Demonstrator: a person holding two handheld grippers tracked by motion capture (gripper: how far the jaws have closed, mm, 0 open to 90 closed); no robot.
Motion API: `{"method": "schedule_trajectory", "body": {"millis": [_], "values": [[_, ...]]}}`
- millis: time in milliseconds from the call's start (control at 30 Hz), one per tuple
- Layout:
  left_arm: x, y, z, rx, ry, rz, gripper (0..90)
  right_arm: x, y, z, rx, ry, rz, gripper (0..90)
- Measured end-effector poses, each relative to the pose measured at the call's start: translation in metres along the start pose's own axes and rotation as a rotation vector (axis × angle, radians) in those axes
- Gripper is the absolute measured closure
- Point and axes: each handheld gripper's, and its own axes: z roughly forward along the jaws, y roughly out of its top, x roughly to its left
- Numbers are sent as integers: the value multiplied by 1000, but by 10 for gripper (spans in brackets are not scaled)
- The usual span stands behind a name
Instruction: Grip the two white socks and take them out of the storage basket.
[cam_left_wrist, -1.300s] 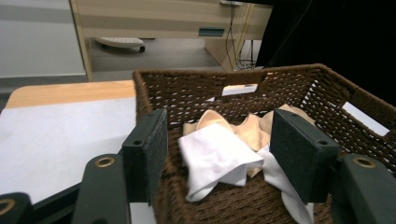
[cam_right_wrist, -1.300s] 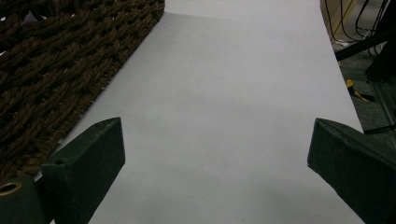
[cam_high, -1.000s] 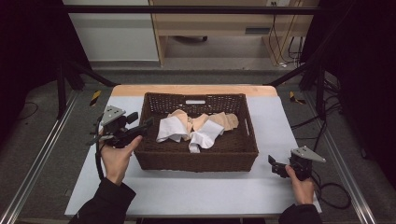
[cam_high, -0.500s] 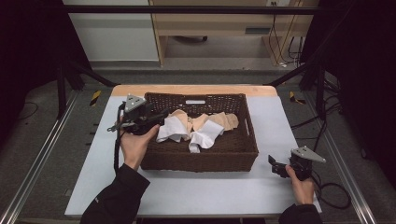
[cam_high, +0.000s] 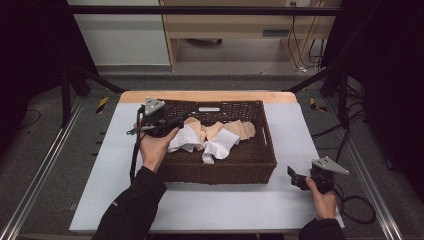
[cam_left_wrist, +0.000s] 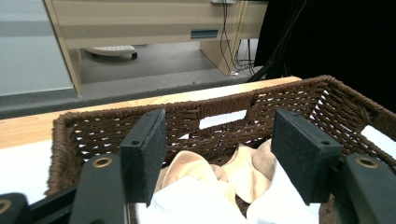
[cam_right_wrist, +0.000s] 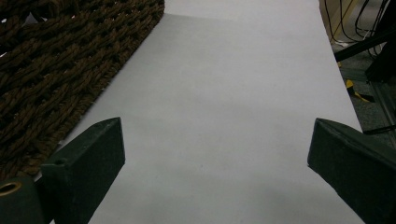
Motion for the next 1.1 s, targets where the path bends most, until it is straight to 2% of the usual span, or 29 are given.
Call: {"method": "schedule_trajectory", "body": {"millis": [167,233,333,400,733,800,900,1100], "values": [[-1,-3,19,25,13,21,338,0,0,0,2,2,-1,43],[-2,-4,24,35,17,12,337,0,0,0,2,3,-1,43],[-2,-6,29,43,20,21,331,0,0,0,0,1,0,43],[0,-9,36,63,29,33,329,0,0,0,1,2,0,43],[8,-20,58,121,78,42,328,0,0,0,-1,0,0,42],[8,-22,61,127,83,39,327,0,0,0,-3,-1,-2,42],[8,-28,70,167,82,35,322,0,0,0,-3,2,4,41],[6,-34,77,187,82,28,326,0,0,0,-4,2,4,41]]}}
